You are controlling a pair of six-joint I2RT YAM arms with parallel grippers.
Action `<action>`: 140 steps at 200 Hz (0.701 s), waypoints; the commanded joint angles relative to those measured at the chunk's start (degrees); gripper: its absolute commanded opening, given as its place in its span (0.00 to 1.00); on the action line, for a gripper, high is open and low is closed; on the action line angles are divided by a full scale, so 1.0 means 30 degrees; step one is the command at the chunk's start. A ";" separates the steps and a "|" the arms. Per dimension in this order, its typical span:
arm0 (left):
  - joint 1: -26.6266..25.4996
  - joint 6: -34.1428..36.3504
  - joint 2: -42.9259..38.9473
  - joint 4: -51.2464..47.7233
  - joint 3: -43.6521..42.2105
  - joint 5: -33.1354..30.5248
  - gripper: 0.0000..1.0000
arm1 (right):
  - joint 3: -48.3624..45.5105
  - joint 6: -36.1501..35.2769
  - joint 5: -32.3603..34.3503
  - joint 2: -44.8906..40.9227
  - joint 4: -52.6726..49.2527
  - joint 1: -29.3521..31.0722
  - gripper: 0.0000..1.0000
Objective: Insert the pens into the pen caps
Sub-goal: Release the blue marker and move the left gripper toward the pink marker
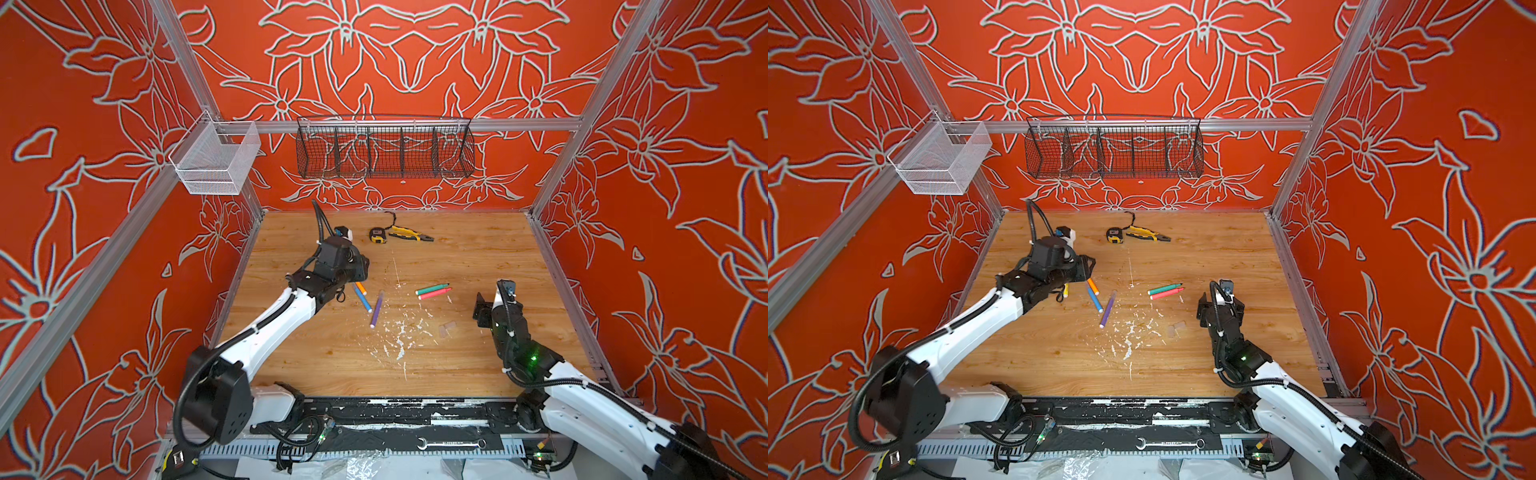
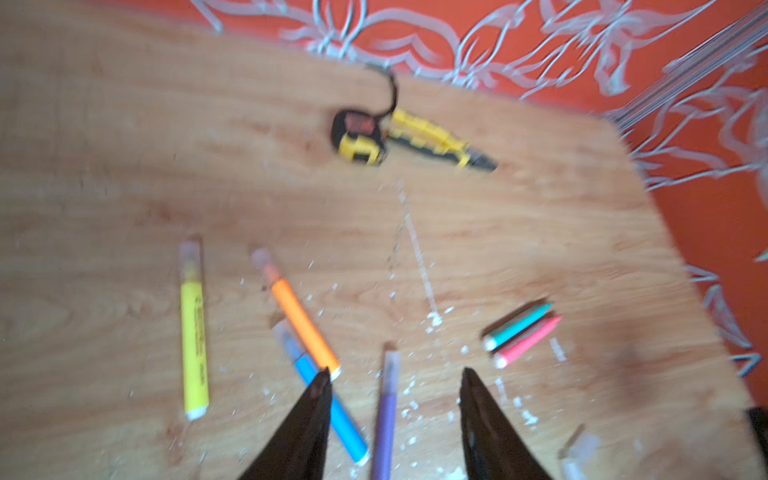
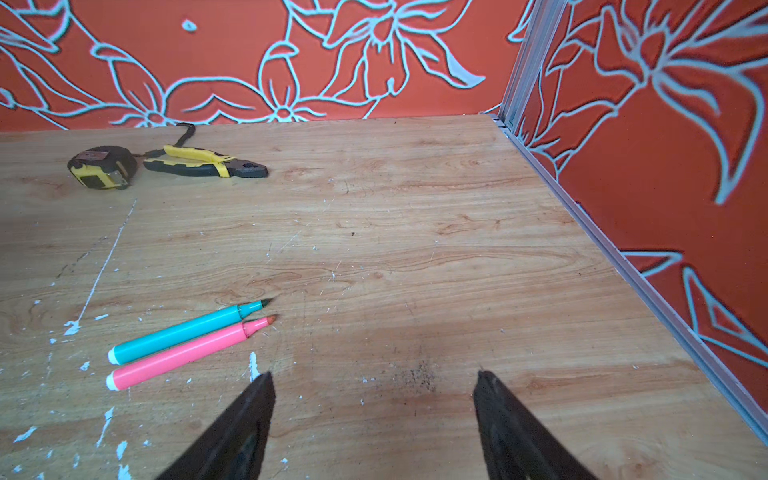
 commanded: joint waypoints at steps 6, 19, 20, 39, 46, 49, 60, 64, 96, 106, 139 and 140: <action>-0.0079 0.1358 -0.0896 0.1324 0.0326 0.1469 0.52 | 0.0288 0.0332 0.0337 -0.0036 0.0063 -0.0107 0.77; -0.0181 0.1791 -0.0697 0.1490 0.0415 0.2026 0.52 | 0.0233 0.0371 0.0414 -0.0109 0.0062 -0.0107 0.77; -0.0189 0.1842 -0.0671 0.1429 0.0455 0.2098 0.52 | 0.0231 0.0382 0.0416 -0.0116 0.0076 -0.0107 0.77; -0.0555 0.2576 -0.0023 -0.0198 0.1371 0.2158 0.50 | 0.0230 0.0509 0.0648 -0.0091 0.0051 -0.0107 0.77; -0.0725 0.2661 0.0106 -0.0506 0.1488 0.2037 0.50 | 0.0254 0.0546 0.0698 -0.0066 0.0035 -0.0107 0.77; -0.0772 0.2746 0.0166 -0.0533 0.1491 0.2065 0.50 | 0.0258 0.0547 0.0731 -0.0043 0.0033 -0.0107 0.77; -0.1148 0.3022 0.0295 -0.0560 0.1433 0.2081 0.50 | 0.0314 0.0568 0.0729 0.0071 0.0047 -0.0107 0.77; -0.1301 0.3133 0.0356 -0.0571 0.1433 0.2067 0.51 | 0.0339 0.0568 0.0714 0.0088 0.0033 -0.0105 0.77; -0.2724 0.4499 0.2333 -0.2539 0.2951 0.2527 0.50 | 0.0383 0.0511 0.0652 0.0286 0.0019 -0.0105 0.76; -0.3282 0.5114 0.3169 -0.3482 0.3556 0.2222 0.48 | 0.0428 0.0510 0.0603 0.0288 0.0029 -0.0100 0.76; -0.5380 0.7099 0.5829 -0.5125 0.5584 0.0210 0.43 | 0.0435 0.0510 0.0639 0.0305 0.0003 -0.0104 0.77; -0.5440 0.7147 0.5902 -0.5174 0.5647 0.0179 0.43 | 0.0435 0.0510 0.0646 0.0310 0.0003 -0.0106 0.76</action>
